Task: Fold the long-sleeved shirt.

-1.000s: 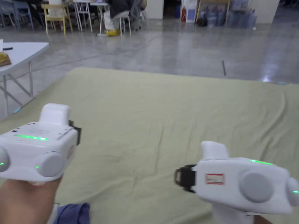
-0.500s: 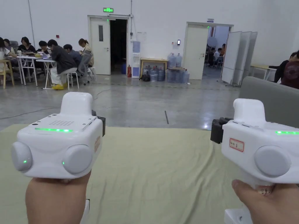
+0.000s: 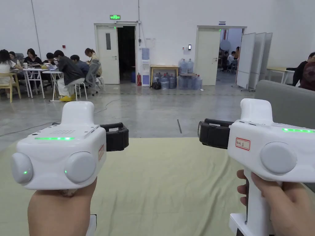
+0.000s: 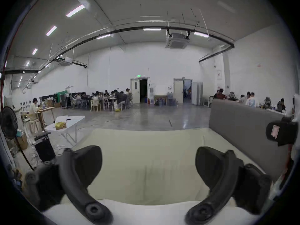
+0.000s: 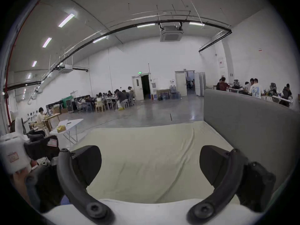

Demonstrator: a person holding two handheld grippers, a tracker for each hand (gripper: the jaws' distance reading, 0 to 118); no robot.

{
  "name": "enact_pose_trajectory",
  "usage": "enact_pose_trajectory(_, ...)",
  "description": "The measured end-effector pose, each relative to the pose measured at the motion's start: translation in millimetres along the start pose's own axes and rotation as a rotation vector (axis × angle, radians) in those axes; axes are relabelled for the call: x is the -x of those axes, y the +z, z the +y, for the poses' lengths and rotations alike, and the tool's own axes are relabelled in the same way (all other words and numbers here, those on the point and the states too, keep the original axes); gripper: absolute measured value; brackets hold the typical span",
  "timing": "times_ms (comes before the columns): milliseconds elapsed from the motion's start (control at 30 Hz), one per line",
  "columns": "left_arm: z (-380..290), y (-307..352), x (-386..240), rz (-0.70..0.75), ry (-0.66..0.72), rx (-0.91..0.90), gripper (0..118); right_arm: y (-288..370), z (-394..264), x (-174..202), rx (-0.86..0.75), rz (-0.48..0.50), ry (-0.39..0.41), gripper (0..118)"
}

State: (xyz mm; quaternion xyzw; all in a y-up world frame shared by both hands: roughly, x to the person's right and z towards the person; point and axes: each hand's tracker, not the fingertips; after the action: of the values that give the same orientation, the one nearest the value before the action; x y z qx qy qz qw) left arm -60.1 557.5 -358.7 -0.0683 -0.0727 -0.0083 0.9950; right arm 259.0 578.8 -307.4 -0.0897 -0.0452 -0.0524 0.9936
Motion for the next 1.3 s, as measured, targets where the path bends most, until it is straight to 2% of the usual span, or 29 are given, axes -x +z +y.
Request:
enact_pose_trajectory(67, -10.0, 4.4, 5.9, 0.009, 0.006, -0.003, 118, 4.8, -0.8, 1.6, 0.01, -0.061, 0.002, 118)
enact_pose_trajectory(100, 10.1, 5.5, -10.2, 0.013, 0.002, -0.006, 118, 3.4, -1.2, 2.4, 0.029, -0.093, 0.0, 118)
enact_pose_trajectory(400, 13.0, 6.4, -21.6, -0.029, -0.016, 0.005, 118, 13.9, -2.8, 9.4, 0.005, -0.021, 0.001, 118)
enact_pose_trajectory(733, 13.3, 9.8, -18.0, -0.021, -0.018, 0.004, 118, 19.2, -4.0, 20.2, -0.006, -0.011, 0.03, 118)
enact_pose_trajectory(867, 14.3, 10.7, -16.7, -0.012, -0.024, -0.004, 118, 18.3, -4.3, 27.6, 0.013, -0.052, 0.069, 118)
enact_pose_trajectory(1033, 13.7, 12.5, -15.3, -0.007, -0.018, -0.005, 118, 20.9, -4.1, 27.3, 0.008, -0.016, 0.05, 118)
enact_pose_trajectory(1300, 14.0, 13.5, -14.6, -0.006, -0.021, -0.001, 118, 20.0, -3.7, 26.5, 0.011, -0.033, 0.046, 118)
